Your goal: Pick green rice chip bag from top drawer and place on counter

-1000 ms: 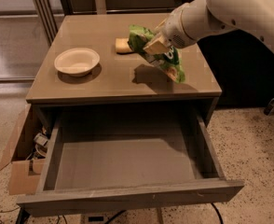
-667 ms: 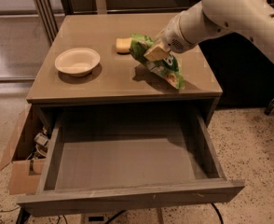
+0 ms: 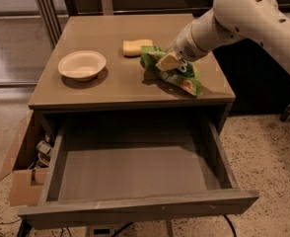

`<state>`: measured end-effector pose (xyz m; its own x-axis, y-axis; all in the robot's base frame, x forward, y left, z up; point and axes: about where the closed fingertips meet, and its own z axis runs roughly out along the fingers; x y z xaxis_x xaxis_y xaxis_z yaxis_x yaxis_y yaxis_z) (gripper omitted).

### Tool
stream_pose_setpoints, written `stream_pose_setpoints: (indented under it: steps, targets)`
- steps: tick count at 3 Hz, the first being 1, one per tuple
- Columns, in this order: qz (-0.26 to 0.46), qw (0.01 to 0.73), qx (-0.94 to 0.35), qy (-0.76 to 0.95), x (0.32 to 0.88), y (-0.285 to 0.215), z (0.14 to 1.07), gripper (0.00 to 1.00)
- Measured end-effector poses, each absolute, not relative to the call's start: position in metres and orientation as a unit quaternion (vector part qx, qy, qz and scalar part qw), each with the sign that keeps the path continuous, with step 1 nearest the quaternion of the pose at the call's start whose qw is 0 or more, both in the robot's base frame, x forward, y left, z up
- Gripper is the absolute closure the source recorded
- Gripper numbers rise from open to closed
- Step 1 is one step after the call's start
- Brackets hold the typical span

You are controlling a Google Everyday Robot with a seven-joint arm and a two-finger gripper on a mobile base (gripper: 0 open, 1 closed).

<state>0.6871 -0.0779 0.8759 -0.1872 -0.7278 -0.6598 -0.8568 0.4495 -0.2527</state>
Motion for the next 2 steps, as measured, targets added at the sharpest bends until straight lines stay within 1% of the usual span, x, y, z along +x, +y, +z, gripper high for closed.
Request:
stream_pose_setpoints:
  steps: [1, 2]
  targets:
    - [0.087, 0.372, -0.517, 0.766, 0.6871, -0.0779, 0.8758, 0.81]
    - [0.087, 0.372, -0.517, 0.766, 0.6871, -0.0779, 0.8758, 0.58]
